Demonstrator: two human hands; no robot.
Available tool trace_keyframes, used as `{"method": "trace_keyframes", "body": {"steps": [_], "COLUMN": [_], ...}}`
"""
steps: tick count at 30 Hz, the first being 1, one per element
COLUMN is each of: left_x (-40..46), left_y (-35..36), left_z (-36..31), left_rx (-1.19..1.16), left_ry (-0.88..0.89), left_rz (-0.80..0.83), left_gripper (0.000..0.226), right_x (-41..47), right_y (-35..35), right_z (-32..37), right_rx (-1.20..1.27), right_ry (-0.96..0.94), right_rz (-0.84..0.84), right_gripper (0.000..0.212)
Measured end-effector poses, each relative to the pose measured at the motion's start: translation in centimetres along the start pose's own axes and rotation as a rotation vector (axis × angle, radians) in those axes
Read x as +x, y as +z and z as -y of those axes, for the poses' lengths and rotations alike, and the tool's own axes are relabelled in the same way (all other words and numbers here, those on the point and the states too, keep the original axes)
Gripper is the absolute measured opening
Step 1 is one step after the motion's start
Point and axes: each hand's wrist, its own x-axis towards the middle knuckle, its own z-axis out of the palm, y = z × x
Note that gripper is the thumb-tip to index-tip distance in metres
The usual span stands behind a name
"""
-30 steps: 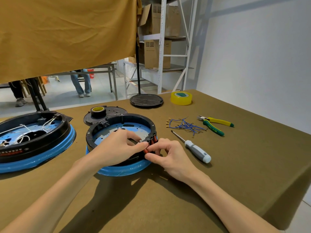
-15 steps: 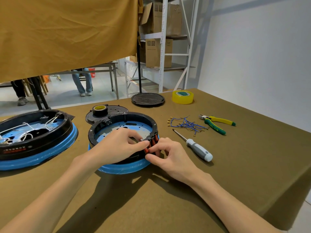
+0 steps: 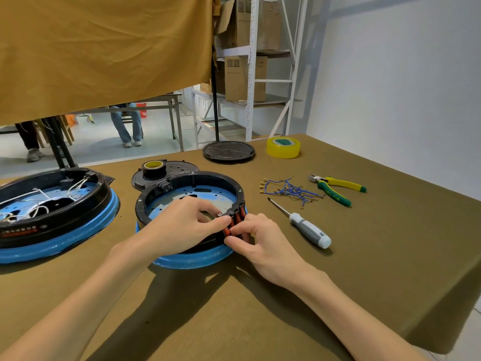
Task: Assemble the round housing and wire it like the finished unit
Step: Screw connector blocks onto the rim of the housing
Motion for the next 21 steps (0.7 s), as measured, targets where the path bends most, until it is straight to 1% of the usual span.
{"method": "trace_keyframes", "body": {"steps": [5, 11, 15, 17, 21], "left_x": [0.5, 1.1, 1.1, 1.0, 1.0], "left_y": [-0.7, -1.2, -1.4, -1.4, -1.1], "left_z": [0.1, 0.1, -0.1, -0.2, -0.6], "left_rx": [0.038, 0.092, 0.084, 0.08, 0.075], "left_ry": [-0.057, -0.133, -0.156, -0.163, -0.217], "left_rz": [0.068, 0.153, 0.175, 0.16, 0.14], "left_gripper": [0.04, 0.044, 0.035, 0.031, 0.051], "right_x": [-0.2, -0.3, -0.3, -0.2, -0.1], "right_y": [0.3, 0.6, 0.7, 0.6, 0.5], "right_z": [0.4, 0.5, 0.5, 0.5, 0.6], "right_rx": [0.059, 0.07, 0.076, 0.074, 0.075], "right_ry": [0.027, 0.037, 0.027, 0.021, 0.029], "right_rz": [-0.009, -0.039, -0.044, -0.041, -0.028], "right_gripper": [0.02, 0.019, 0.019, 0.018, 0.019]}}
